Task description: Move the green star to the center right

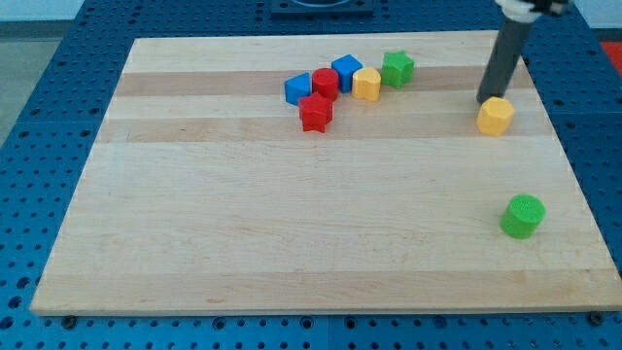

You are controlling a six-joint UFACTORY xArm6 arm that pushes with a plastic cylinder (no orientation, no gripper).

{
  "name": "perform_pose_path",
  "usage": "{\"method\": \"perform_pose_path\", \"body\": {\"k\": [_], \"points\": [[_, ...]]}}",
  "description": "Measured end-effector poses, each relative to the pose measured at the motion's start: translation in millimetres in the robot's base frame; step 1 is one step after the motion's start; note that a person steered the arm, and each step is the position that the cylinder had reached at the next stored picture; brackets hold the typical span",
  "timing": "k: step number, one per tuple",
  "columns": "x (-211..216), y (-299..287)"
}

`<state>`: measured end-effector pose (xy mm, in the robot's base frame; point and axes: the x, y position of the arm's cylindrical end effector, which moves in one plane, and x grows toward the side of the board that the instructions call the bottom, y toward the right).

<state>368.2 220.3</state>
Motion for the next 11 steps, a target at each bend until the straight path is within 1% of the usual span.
{"method": "perform_pose_path", "body": {"k": [1,2,3,4,5,6,7,8,9,11], "points": [[50.8,-0.2],[31.2,0.7],[-17.7,-23.9],[-80.0,-29.4],[-100.9,-89.2],[-101.7,-161.4],[-92.0,-200.2],[-85.6,-200.3],[-75.1,-273.3],[-68.6,-143.4]]}}
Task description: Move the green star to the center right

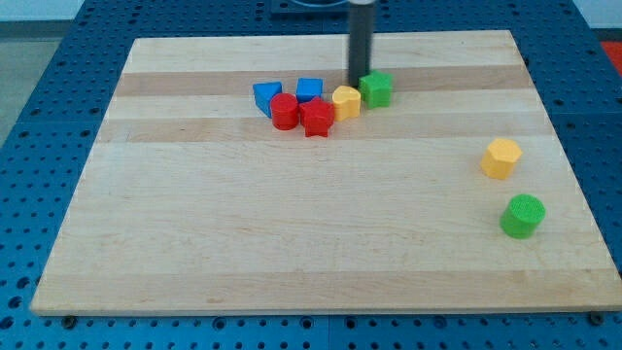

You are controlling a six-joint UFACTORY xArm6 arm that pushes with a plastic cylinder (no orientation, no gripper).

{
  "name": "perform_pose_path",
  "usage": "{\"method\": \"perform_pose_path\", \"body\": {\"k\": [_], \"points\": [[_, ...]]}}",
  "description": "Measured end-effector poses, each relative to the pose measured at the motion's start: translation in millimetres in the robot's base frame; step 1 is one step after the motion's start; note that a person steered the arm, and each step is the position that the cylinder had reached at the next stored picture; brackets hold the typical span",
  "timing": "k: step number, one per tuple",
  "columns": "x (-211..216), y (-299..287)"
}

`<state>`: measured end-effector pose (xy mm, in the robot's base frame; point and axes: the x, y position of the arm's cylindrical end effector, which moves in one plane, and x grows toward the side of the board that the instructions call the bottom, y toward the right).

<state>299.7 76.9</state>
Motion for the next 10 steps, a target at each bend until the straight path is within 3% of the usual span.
{"method": "perform_pose_path", "body": {"k": [1,3,5,7,8,9,10], "points": [[27.8,17.2],[41.1,-31.0],[45.3,76.7],[57.0,14.7],[84.1,62.0],[82.5,109.9],[82.5,102.9]]}}
